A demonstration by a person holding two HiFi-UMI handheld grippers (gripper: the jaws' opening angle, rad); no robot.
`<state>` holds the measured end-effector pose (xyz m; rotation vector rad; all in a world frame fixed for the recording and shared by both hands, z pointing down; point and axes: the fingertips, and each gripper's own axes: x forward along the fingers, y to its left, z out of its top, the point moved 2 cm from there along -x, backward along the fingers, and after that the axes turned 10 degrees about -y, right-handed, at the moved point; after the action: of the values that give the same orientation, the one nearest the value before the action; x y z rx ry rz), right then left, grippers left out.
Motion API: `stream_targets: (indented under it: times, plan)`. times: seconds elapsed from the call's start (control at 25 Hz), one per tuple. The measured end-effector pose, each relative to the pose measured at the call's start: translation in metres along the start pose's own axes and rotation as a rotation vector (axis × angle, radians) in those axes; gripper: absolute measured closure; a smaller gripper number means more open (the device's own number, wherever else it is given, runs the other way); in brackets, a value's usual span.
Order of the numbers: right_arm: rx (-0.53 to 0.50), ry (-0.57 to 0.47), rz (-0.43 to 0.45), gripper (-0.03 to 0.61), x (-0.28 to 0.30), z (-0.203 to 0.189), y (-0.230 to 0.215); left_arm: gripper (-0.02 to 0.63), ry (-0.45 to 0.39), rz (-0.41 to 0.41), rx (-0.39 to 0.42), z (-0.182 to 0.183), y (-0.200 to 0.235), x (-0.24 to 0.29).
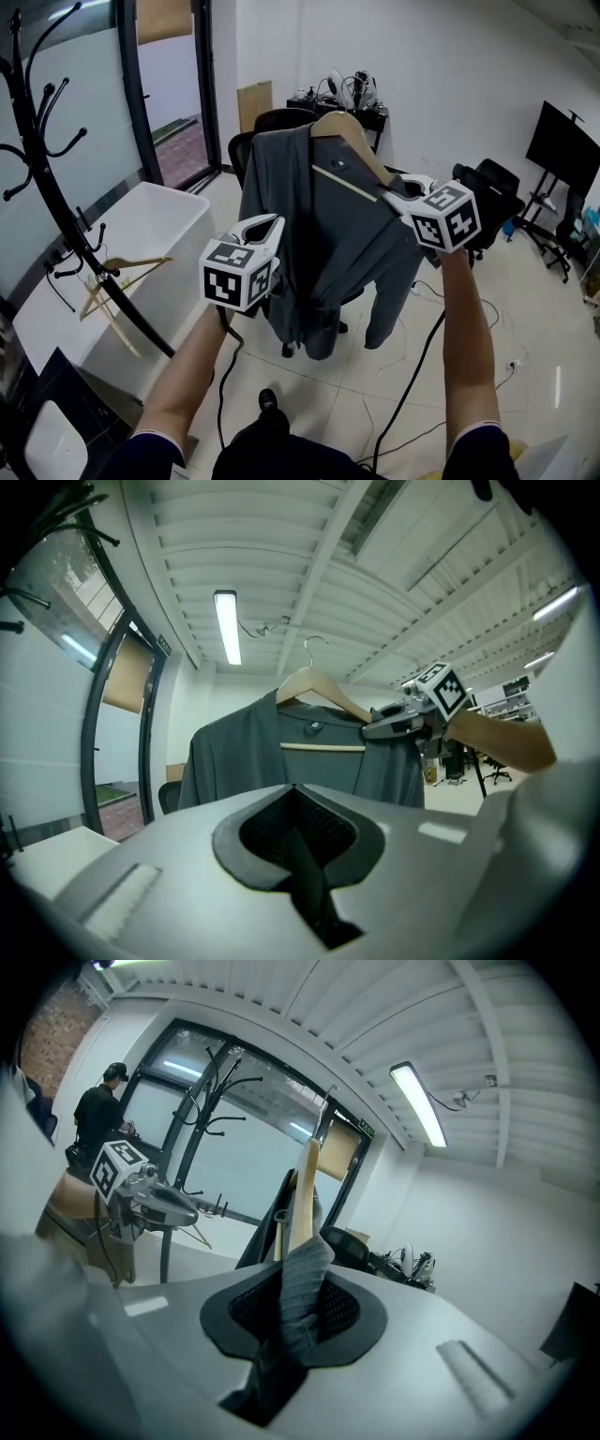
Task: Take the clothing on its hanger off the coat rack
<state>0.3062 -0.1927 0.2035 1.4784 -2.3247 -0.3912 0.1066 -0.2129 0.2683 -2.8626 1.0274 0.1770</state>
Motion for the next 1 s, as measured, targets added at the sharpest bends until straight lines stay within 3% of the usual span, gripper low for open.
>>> stream_targets:
  times: [0.56, 1.0]
  plan:
    - [-0.050, -0.022, -0.064, 0.522, 0.132, 0.038, -0.114, 0.601, -0.041, 0.007, 0.021, 0.004, 0.125, 0.110]
    - [-0.065, -0.079, -0.056, 0.522, 0.179, 0.053, -0.186, 0.601, -0.037, 0.066, 0.011, -0.007, 0.160, 0.167]
